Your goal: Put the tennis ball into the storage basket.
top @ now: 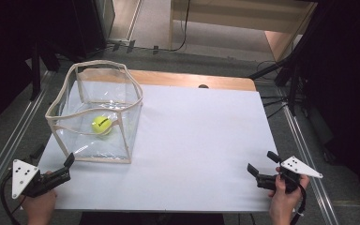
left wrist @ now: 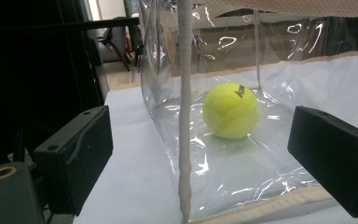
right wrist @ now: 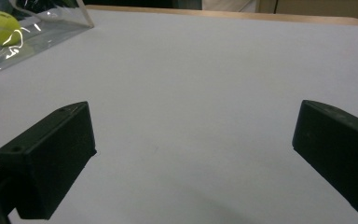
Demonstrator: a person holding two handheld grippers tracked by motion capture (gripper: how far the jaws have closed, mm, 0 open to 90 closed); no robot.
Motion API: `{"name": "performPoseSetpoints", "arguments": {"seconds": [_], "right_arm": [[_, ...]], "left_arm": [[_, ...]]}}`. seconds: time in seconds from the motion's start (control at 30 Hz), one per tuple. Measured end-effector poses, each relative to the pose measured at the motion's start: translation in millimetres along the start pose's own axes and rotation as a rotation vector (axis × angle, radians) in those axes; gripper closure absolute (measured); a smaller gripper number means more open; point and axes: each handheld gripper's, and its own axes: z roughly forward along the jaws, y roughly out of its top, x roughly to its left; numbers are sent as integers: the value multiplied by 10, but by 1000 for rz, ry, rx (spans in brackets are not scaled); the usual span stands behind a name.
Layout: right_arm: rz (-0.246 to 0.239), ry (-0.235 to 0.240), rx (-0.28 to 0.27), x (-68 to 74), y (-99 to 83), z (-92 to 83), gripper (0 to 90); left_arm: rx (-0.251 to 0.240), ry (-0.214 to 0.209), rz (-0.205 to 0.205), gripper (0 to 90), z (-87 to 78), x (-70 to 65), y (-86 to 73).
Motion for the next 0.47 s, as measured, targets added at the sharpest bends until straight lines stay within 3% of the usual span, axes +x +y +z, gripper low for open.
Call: {"name": "performPoseSetpoints", "arguments": {"seconds": [0.17, 0.47], "right_arm": [[46, -89, -34, -10, -31, -42, 0], [31, -82, -39, 11, -40, -33, 0]], "left_arm": [[-1, 0, -9, 69, 0, -2, -1], [-3, -2, -10, 69, -1, 6, -1]]}}
